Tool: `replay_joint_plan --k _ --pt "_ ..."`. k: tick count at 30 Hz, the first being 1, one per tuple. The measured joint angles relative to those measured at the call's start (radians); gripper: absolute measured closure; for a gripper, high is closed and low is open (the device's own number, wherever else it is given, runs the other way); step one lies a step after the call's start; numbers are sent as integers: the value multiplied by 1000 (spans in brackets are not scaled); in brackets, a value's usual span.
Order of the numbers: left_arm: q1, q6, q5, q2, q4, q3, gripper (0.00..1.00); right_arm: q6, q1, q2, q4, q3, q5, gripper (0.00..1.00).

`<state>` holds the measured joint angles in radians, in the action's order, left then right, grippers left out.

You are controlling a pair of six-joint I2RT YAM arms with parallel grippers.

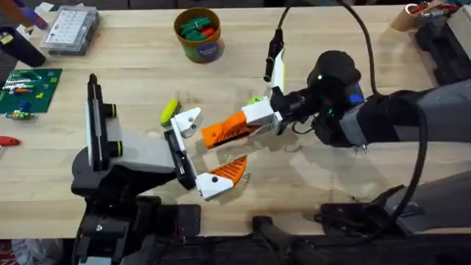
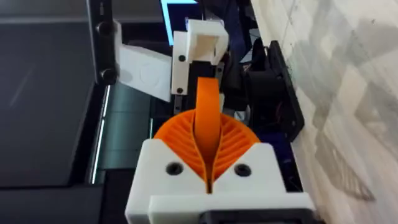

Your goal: Pick up the gripper from the table and insert it into the empty holder that is missing its gripper. Then pick up a screw, insert it into the mounting hole, and use the screwdriver to tighten it. Finally, clean up the table by picking up the vegetable and placing it into the bucket.

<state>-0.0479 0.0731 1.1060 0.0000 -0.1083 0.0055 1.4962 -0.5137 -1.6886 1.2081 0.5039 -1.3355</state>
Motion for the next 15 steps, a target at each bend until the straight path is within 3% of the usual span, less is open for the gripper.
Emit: replay_joint_plan --k 15 --pt "0 0 24 0 -4 0 14 49 0 0 3 15 -35 984"
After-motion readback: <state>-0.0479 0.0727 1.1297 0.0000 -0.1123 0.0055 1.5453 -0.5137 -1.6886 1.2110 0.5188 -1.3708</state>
